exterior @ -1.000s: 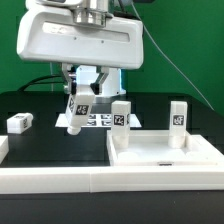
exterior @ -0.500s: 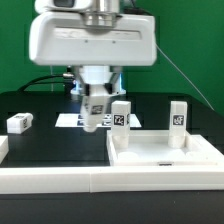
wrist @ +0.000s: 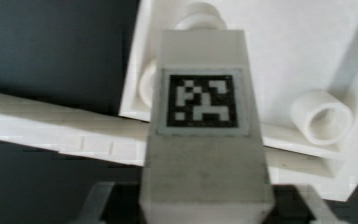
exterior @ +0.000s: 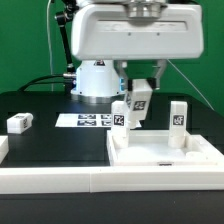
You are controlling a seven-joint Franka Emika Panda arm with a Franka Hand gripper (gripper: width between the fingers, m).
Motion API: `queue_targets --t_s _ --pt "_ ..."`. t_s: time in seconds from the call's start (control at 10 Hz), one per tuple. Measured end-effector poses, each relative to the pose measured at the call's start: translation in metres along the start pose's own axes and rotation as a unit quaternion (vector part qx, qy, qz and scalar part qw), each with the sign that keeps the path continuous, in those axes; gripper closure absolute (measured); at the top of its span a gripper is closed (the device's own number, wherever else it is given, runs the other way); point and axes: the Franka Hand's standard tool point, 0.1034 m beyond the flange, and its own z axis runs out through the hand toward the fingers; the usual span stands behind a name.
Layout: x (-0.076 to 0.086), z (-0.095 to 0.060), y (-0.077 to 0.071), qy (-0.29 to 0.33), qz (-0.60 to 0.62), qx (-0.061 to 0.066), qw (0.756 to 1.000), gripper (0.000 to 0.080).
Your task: Assemble square table
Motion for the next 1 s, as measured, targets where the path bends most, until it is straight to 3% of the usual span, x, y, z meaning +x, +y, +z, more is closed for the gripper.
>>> queue_targets --t_s 0.3,0.5,0.7,1.0 --pt "-0.001 0.001 0.001 -0.001 0.001 0.0 1.0 0.0509" --pt "0.011 0.003 -0.022 -0.002 -0.004 0.008 1.0 0.0509" --pt "0.038 0.003 -0.044 0.011 -0.027 0.007 1.0 0.0509" --pt "0.041 0.005 -0.043 0.022 -0.022 0.004 1.0 0.0509"
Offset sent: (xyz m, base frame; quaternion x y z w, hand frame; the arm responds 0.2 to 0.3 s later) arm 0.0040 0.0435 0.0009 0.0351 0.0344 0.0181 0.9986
